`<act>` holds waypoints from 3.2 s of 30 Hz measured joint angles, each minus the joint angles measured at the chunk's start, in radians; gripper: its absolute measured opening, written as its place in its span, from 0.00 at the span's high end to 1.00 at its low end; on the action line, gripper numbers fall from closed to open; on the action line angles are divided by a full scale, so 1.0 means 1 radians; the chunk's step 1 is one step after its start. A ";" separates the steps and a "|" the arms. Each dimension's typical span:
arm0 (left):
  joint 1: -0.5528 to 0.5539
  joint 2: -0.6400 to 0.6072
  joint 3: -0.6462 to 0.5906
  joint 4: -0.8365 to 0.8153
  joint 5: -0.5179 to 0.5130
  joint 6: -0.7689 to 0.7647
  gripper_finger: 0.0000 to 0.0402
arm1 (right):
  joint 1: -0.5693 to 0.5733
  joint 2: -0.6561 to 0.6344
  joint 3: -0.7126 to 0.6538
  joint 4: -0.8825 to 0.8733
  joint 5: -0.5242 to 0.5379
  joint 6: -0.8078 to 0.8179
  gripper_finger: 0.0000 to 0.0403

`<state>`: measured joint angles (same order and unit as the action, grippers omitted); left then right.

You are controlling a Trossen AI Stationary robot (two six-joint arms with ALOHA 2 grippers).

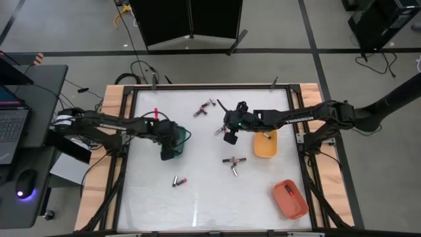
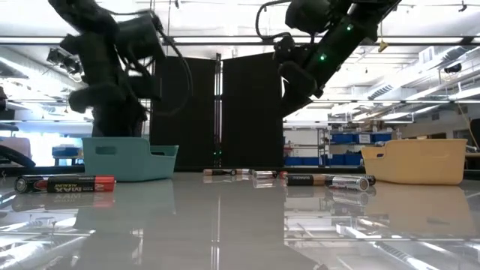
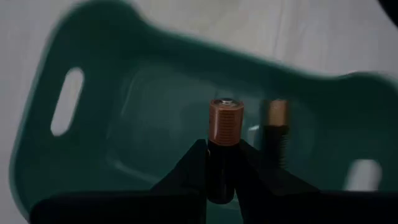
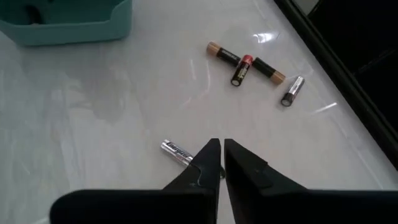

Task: Sort batteries
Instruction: Put the black and copper battery into the green bin, then put the silver battery into the yellow bin

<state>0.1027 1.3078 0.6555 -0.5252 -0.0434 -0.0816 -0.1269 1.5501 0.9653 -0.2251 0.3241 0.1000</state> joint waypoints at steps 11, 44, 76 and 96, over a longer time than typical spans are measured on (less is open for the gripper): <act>0.029 0.128 0.072 -0.024 0.000 0.024 0.82 | -0.027 0.000 0.000 0.003 -0.001 -0.006 0.94; 0.015 -0.412 -0.241 0.616 -0.088 -0.010 0.99 | -0.216 0.116 -0.087 0.481 -0.214 0.070 0.86; 0.030 -0.495 -0.421 0.931 -0.071 0.018 0.99 | -0.354 0.494 0.228 0.291 -0.160 0.159 0.57; 0.030 -0.495 -0.421 0.925 -0.072 0.018 0.98 | -0.411 0.494 0.474 -0.074 -0.272 0.162 0.58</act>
<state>0.1329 0.8131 0.2344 0.3993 -0.1154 -0.0639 -0.5377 2.0441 1.4395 -0.2989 0.0521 0.2615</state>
